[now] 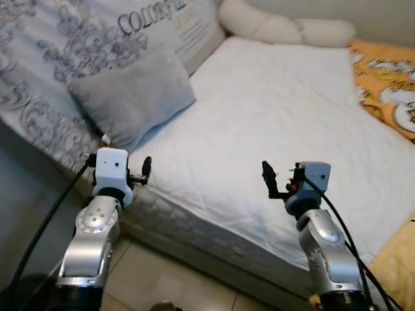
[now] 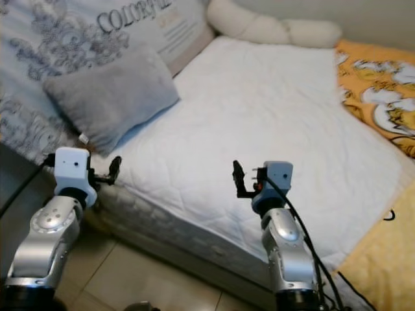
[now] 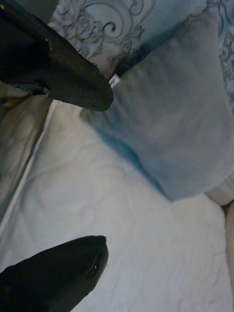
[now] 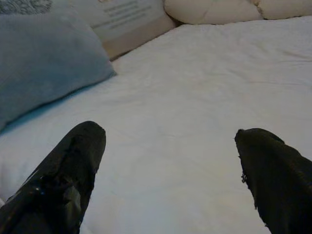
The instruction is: Clean up the room
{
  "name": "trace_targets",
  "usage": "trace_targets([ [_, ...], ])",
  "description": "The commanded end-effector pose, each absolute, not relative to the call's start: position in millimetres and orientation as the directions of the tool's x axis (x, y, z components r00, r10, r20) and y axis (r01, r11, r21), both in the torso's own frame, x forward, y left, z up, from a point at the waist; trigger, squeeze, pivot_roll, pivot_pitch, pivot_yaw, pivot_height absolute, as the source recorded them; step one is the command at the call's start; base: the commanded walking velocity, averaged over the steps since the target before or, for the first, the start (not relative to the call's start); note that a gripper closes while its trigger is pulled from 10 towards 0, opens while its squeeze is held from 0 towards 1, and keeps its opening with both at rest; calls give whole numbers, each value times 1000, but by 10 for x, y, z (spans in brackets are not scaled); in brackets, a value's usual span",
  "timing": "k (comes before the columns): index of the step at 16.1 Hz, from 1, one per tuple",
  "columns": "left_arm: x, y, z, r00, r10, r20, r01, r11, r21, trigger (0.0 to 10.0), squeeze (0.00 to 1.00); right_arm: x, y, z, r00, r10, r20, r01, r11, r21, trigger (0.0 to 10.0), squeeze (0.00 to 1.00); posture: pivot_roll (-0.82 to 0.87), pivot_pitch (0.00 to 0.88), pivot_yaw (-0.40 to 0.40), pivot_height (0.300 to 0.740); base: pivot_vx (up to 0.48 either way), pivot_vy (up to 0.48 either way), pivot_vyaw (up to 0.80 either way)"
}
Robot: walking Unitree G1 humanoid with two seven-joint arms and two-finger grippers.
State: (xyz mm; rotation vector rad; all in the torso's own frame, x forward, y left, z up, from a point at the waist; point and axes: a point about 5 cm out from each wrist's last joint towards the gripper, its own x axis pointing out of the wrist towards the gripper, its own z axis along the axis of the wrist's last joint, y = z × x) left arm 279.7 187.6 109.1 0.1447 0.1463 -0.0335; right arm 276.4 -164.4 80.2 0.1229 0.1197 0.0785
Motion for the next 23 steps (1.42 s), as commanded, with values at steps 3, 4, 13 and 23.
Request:
trace_targets([
  [3, 2814, 1875, 1126, 989, -24, -143, 47, 987, 156, 10000, 1000, 2767, -1649, 810, 991, 70, -115, -53, 988, 143, 10000, 1000, -51, 0, 34, 740, 0, -298, 0],
  [4, 2815, 1874, 1127, 989, -24, -143, 47, 987, 156, 10000, 1000, 2769, -1648, 814, 991, 70, -113, -55, 989, 134, 10000, 1000, -51, 0, 35, 740, 0, -300, 0],
  [13, 2830, 1861, 1122, 989, -28, -142, 50, 987, 152, 10000, 1000, 2783, -1665, 801, 990, 51, -129, -35, 991, 125, 10000, 1000, -53, 0, 34, 740, 0, -299, 0],
  [23, 2860, 1852, 1129, 990, -28, -137, 49, 987, 150, 10000, 1000, 2817, -1667, 831, 990, 65, -121, -50, 991, 124, 10000, 1000, -56, 0, 33, 740, 0, -315, 0],
])
